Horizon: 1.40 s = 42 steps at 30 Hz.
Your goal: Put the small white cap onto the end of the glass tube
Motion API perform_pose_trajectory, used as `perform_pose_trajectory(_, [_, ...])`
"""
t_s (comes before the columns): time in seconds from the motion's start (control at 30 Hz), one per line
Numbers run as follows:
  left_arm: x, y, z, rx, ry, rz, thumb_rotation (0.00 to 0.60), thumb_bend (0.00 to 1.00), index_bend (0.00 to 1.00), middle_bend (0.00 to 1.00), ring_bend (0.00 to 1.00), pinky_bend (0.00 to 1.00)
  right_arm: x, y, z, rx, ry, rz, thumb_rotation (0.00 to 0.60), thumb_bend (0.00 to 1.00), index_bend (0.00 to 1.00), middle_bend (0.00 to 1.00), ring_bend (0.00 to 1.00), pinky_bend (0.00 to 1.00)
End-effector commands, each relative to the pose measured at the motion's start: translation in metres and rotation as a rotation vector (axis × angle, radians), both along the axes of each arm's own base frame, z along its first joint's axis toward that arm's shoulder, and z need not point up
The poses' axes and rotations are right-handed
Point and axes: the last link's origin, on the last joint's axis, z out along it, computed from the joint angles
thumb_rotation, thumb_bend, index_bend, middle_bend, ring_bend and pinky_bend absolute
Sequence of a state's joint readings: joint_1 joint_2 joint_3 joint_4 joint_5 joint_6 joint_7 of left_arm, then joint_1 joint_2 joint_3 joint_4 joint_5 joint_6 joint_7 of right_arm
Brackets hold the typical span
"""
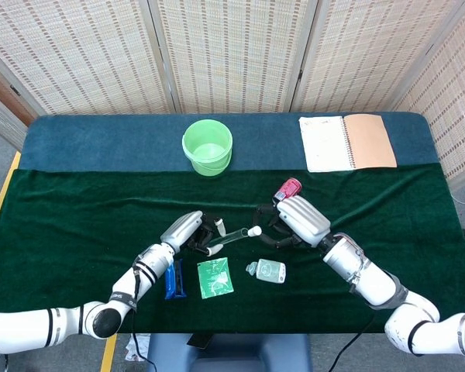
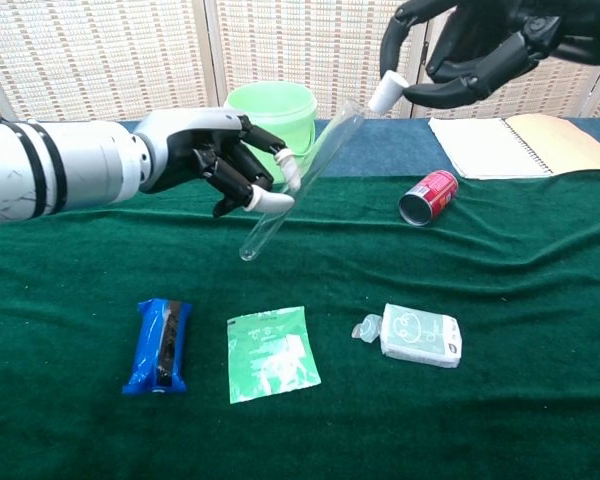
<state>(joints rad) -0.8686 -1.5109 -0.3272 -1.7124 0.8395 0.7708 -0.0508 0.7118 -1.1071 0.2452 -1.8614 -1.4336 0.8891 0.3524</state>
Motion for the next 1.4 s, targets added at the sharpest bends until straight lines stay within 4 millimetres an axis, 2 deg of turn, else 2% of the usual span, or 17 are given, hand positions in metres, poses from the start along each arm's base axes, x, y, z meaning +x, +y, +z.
perform_pose_trajectory(0.03, [0.000,-0.001,-0.006,0.005,0.011,-0.003,0.600,0.47,0.71,0.87,0.77,0.78,0.004,-0.001,-0.003,0.002,0.001,0.007,0.600,0.64,0.75,0.99,1.00,1.00])
perform_pose_trajectory(0.37, [0.001,-0.004,-0.013,0.019,0.025,-0.012,0.600,0.47,0.71,0.87,0.77,0.78,0.006,-0.002,-0.007,0.006,0.017,0.007,0.600,0.64,0.75,0.99,1.00,1.00])
perform_pose_trajectory(0.8, [-0.002,-0.004,-0.013,0.008,0.028,-0.007,0.600,0.47,0.71,0.87,0.77,0.78,-0.003,0.002,-0.005,0.010,0.007,-0.016,0.600,0.64,0.75,0.99,1.00,1.00])
perform_pose_trajectory(1.4, [0.000,-0.005,-0.012,0.010,0.032,-0.011,0.600,0.47,0.71,0.87,0.77,0.78,0.000,0.002,-0.014,0.028,0.030,-0.008,0.600,0.64,0.75,0.99,1.00,1.00])
